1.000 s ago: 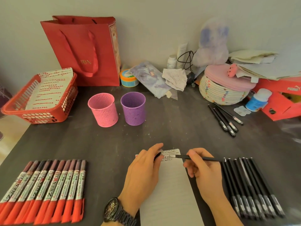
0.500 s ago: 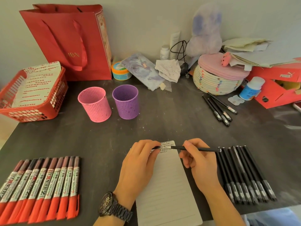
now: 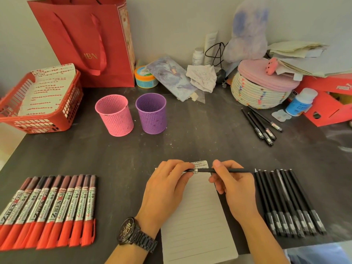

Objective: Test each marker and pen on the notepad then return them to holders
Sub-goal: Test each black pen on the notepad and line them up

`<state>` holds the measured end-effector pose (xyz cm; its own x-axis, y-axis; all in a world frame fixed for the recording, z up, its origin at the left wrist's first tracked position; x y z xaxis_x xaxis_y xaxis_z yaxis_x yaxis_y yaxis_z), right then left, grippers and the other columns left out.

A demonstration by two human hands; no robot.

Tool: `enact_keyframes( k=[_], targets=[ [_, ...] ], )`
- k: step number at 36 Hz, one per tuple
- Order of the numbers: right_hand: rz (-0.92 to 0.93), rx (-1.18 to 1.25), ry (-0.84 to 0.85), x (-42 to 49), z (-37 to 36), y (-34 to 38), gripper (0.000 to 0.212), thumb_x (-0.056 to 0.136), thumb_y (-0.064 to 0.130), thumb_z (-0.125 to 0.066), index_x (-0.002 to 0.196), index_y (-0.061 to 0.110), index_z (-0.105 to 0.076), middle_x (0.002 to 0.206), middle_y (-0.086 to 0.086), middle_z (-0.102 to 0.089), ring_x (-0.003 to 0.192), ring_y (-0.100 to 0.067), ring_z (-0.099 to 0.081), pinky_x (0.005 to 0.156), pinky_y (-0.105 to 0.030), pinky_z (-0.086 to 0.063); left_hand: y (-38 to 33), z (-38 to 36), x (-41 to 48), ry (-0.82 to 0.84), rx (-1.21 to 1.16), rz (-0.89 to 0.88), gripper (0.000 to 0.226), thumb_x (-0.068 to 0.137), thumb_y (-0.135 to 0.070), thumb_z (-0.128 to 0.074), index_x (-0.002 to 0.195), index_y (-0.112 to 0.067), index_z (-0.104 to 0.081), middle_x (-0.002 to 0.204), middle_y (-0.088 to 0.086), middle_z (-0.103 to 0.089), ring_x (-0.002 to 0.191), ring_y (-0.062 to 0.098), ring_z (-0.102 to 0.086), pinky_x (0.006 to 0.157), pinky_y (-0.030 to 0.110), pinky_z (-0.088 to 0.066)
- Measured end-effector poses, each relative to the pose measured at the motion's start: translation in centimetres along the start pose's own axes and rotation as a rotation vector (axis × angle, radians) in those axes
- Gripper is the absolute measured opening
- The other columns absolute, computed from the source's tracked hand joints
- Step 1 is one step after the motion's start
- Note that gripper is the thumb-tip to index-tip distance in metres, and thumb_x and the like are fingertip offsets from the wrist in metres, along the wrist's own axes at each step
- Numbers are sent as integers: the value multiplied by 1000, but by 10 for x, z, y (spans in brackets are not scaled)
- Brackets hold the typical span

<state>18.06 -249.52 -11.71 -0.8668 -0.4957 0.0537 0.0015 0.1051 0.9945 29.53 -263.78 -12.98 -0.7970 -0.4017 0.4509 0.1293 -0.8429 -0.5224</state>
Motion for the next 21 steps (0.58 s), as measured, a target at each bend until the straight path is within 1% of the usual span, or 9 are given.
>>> enact_keyframes(
  k=[4, 8, 12, 14, 17, 19, 21],
  targets=[
    [14, -43, -1, 0, -1, 1, 28, 87, 31, -66, 82, 4, -71, 63, -11, -70, 43, -13, -52, 44, -19, -43, 0, -1, 0, -2, 8, -15, 21, 100, -38, -48, 118, -34, -58, 112, -18, -58, 97, 3, -52, 73, 25, -51],
    [20, -64, 1, 0, -1, 2, 28, 86, 33, -67, 81, 5, -71, 64, -12, -70, 43, -12, -53, 45, -18, -44, -1, 0, 0, -5, 8, -18, 21, 100, -40, -47, 118, -36, -56, 113, -20, -56, 97, 2, -52, 75, 23, -50],
    [23, -81, 12, 0, -1, 1, 26, 87, 31, -67, 82, 6, -71, 64, -10, -70, 44, -12, -54, 45, -18, -44, -3, 1, 0, -16, 1, -33, 22, 100, -39, -49, 117, -32, -60, 112, -18, -58, 96, 3, -52, 75, 23, -50],
    [27, -98, 16, 0, -1, 0, 25, 87, 33, -68, 82, 9, -72, 65, -9, -71, 45, -12, -55, 45, -18, -44, -4, 2, 0, -20, -1, -41, 22, 99, -39, -50, 117, -30, -62, 111, -17, -60, 96, 5, -53, 74, 25, -51],
    [25, -121, 35, 0, -2, -2, 21, 89, 36, -72, 80, 17, -73, 65, -9, -71, 46, -12, -56, 46, -19, -44, -6, 2, 0, -28, -13, -52, 23, 99, -38, -53, 115, -28, -65, 110, -15, -62, 95, 7, -56, 76, 27, -51],
    [25, -150, 57, 0, -4, -2, 16, 88, 37, -73, 79, 23, -73, 65, -7, -72, 47, -11, -57, 47, -19, -45, -7, 2, 0, -35, -17, -71, 24, 99, -37, -55, 114, -25, -69, 109, -13, -65, 95, 9, -58, 76, 27, -51],
    [25, -168, 74, 0, -6, -2, 12, 86, 36, -73, 80, 26, -74, 65, -6, -73, 48, -10, -59, 48, -17, -45, -8, 2, -1, -45, -21, -93, 24, 98, -34, -57, 112, -21, -72, 107, -10, -67, 94, 12, -60, 77, 29, -51]
  ],
)
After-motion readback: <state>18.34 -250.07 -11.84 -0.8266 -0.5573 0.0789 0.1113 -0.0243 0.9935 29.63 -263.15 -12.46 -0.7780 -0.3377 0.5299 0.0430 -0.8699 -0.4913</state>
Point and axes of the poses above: each hand's wrist, its own x-axis towards the middle knuckle, its own z-axis out of the back of the hand, y = z × x, the point moved 3 cm from there along x, towards the middle knuckle
